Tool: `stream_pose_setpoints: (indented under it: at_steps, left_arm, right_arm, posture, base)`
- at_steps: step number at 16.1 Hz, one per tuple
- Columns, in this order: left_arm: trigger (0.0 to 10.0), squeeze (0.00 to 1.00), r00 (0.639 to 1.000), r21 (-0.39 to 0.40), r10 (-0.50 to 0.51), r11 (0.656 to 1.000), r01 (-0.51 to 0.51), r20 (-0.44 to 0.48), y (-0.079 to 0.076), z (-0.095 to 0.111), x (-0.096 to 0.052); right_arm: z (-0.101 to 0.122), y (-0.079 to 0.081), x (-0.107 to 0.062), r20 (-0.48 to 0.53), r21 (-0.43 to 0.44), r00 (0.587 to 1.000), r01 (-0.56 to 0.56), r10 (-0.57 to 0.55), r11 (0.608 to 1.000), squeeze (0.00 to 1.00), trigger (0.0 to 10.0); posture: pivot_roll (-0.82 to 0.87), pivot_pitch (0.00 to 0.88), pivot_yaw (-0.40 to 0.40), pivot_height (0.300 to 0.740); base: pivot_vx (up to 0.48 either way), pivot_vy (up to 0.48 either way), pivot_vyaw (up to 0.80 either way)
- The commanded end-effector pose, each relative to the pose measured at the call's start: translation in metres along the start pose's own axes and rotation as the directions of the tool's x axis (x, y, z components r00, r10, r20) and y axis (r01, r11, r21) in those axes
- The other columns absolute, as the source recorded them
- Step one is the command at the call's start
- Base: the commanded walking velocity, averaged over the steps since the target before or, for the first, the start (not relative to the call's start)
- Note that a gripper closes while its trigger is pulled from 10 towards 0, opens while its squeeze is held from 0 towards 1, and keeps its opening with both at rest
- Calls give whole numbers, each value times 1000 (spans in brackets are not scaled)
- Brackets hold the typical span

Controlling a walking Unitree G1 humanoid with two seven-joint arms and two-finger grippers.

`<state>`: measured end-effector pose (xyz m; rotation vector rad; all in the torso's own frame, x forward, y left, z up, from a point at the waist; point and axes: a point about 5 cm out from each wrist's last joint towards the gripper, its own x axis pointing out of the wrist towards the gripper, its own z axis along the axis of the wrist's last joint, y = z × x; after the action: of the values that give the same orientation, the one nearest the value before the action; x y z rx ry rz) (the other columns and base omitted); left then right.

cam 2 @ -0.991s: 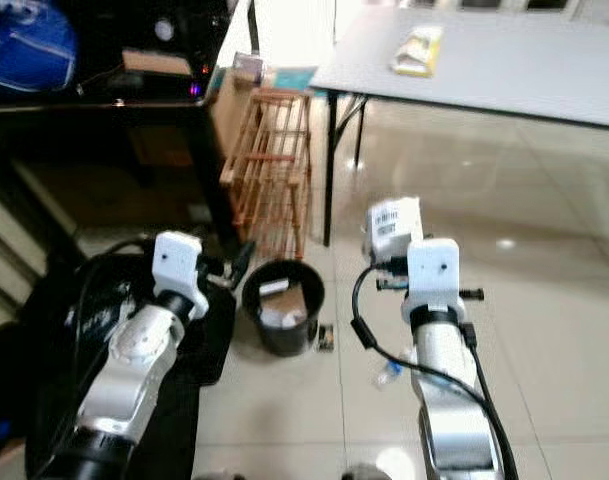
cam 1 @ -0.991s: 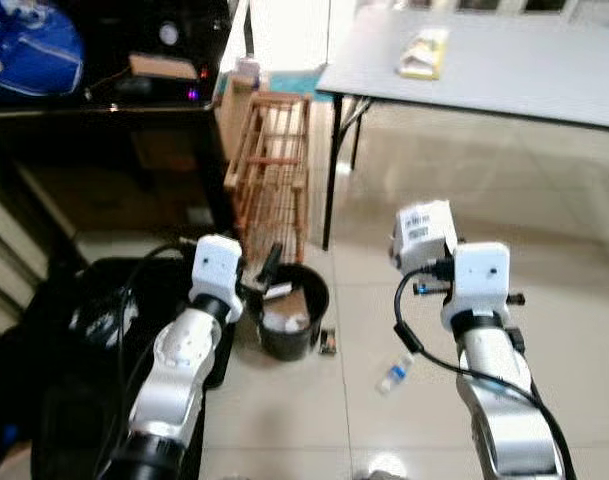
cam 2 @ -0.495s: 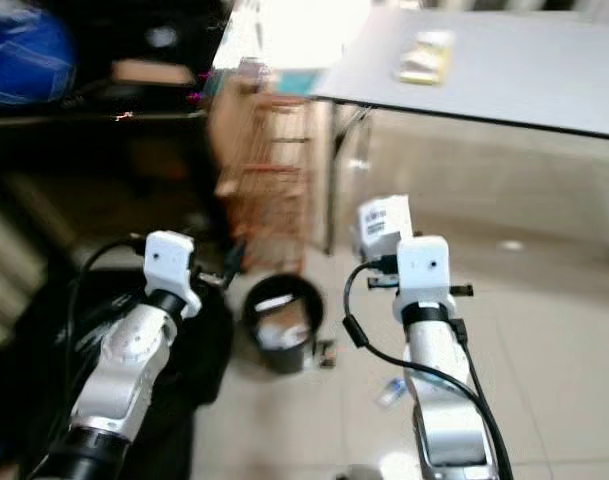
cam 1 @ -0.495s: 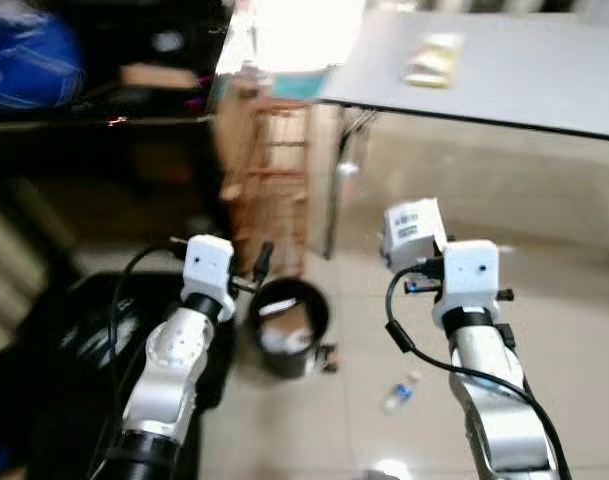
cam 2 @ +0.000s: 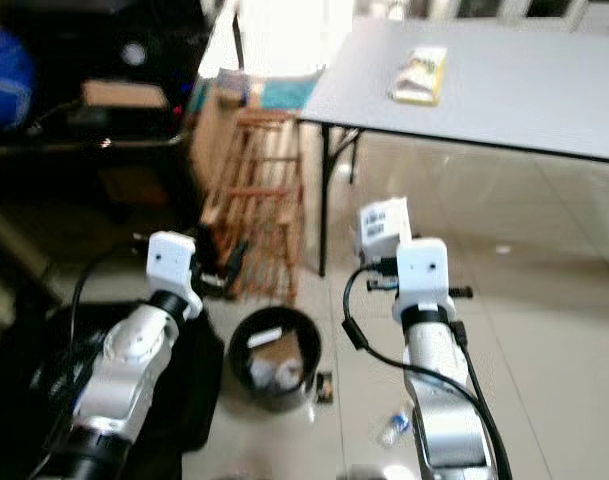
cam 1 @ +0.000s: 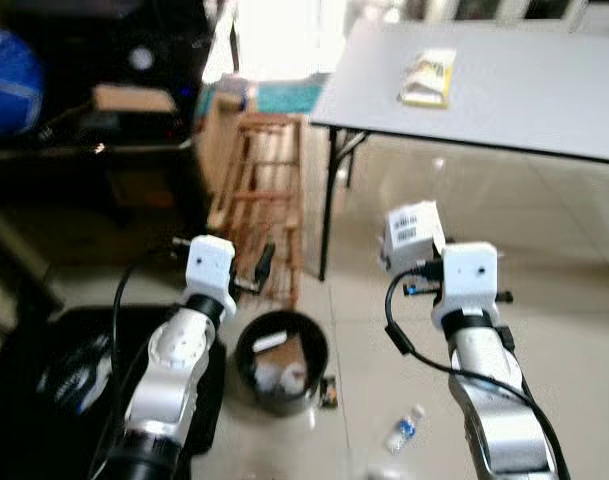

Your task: Picking trash to rubbish bin

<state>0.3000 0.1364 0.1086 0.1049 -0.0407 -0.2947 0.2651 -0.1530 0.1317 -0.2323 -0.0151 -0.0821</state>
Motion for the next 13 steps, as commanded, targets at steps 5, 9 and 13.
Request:
stream_pose_setpoints:
  at_steps: [5,9,13]
  left_arm:
    - [10000,0,1000,-2,-3,1000,3,3,-4,0,1]
    - [10000,0,1000,2,1,1000,-1,-4,-3,-1,0]
    - [10000,0,1000,7,8,1000,-8,-9,-3,-2,1]
  right_arm:
    - [0,-6,-1,0,-8,1000,19,-19,1000,0,10000]
    - [-1,-6,-2,-1,-8,1000,17,-17,1000,0,10000]
    - [-1,-6,-3,-3,-20,1000,11,-11,1000,0,10000]
  posture:
    - [-42,99,32,740]
    - [-44,102,34,740]
    - [-47,103,35,740]
  base:
    - [250,0,0]
    - [0,0,0]
    - [0,0,0]
